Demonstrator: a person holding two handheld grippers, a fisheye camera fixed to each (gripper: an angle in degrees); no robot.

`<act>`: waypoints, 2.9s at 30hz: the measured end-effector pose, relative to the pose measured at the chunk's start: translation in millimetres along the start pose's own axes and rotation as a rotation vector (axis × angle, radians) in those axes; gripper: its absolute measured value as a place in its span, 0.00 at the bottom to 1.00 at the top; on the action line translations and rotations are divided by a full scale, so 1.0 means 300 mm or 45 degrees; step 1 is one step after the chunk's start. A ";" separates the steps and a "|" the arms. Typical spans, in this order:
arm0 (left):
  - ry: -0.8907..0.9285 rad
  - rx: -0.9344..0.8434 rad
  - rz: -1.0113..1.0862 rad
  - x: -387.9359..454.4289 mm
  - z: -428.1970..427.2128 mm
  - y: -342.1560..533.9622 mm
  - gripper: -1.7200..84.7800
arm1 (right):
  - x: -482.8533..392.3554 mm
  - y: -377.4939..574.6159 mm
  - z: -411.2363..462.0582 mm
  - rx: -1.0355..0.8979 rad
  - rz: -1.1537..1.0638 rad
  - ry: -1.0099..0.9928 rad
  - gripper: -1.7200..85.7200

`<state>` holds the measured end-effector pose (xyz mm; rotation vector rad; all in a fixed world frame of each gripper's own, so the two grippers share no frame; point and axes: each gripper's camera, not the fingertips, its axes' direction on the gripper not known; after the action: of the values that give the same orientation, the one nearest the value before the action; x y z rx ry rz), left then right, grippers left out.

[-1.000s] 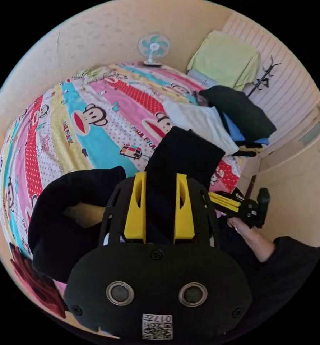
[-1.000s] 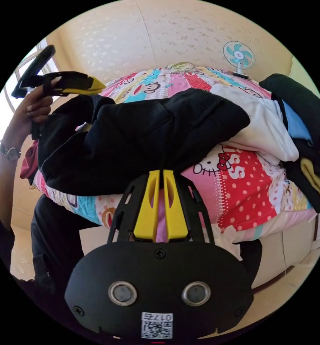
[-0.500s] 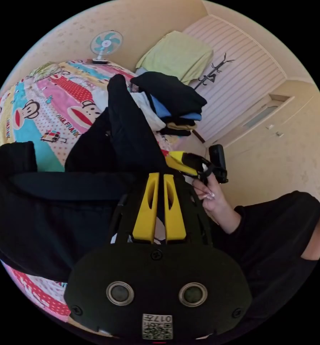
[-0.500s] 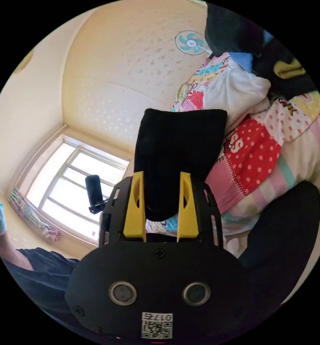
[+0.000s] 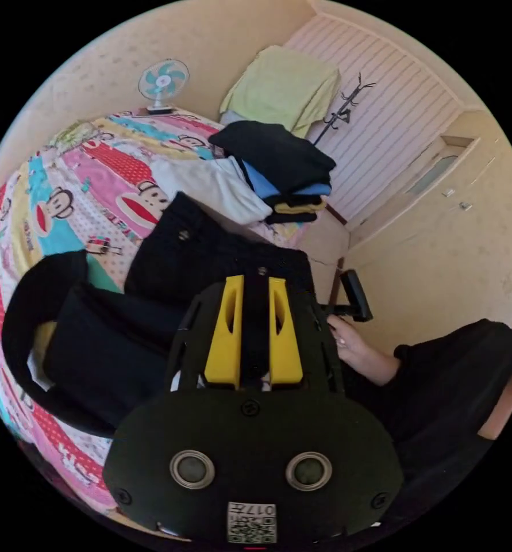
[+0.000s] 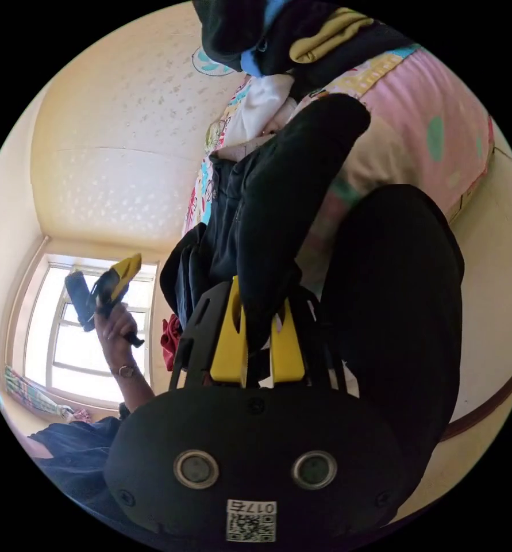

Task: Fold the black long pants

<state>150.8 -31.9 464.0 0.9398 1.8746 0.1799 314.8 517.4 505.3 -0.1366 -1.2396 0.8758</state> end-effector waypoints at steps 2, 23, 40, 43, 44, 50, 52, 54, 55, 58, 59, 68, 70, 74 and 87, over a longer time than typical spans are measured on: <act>-0.232 -0.058 -0.052 -0.119 0.033 -0.182 0.14 | 0.016 -0.007 -0.003 -0.012 0.018 -0.021 0.09; 0.371 0.383 -0.244 -0.204 -0.227 -0.111 0.07 | -0.321 0.200 -0.216 0.137 -0.435 -0.018 0.02; -0.059 1.836 0.286 0.736 -1.755 0.309 0.07 | -1.506 0.830 -0.802 0.953 -1.670 -0.338 0.02; -0.078 1.946 0.309 0.773 -1.804 0.276 0.07 | -1.587 0.870 -0.789 1.048 -1.686 -0.339 0.02; -0.099 1.973 0.307 0.767 -1.820 0.251 0.07 | -1.608 0.866 -0.777 1.040 -1.691 -0.326 0.02; -0.487 1.974 0.115 0.554 -1.890 -0.121 0.07 | -1.922 0.540 -0.489 0.931 -1.602 -0.150 0.04; -0.543 1.908 -0.005 0.376 -1.944 -0.368 0.08 | -2.160 0.245 -0.274 0.848 -1.512 0.004 0.07; -0.568 1.796 -0.135 0.130 -1.987 -0.624 0.09 | -2.288 0.002 -0.079 0.748 -1.447 0.160 0.11; -0.570 1.642 -0.279 -0.064 -1.989 -0.768 0.10 | -2.304 -0.149 0.061 0.617 -1.326 0.290 0.13; -0.376 1.261 -0.639 -0.486 -1.849 -0.876 0.12 | -2.160 -0.299 0.362 0.308 -1.179 0.476 0.15; -0.298 1.197 -0.619 -0.588 -1.746 -0.845 0.12 | -2.113 -0.293 0.418 0.265 -1.214 0.489 0.14; -0.313 0.243 -0.870 -0.953 -0.699 -0.322 0.12 | -1.145 0.159 1.074 -0.612 -1.280 0.443 0.15; -0.468 0.031 -0.889 -0.920 -0.565 -0.256 0.11 | -1.027 0.323 1.126 -0.768 -1.145 0.242 0.16; -0.712 -0.253 -0.855 -0.858 -0.447 -0.238 0.11 | -0.998 0.466 1.167 -0.817 -0.991 0.067 0.18; -0.387 -0.923 -0.853 -1.064 -0.399 -0.355 0.12 | -0.986 0.477 1.298 -0.826 -1.124 0.533 0.08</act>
<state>62.5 -288.1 696.8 -0.1596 1.5566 0.2618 -109.1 285.3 343.9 -0.2466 -0.9907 -0.3250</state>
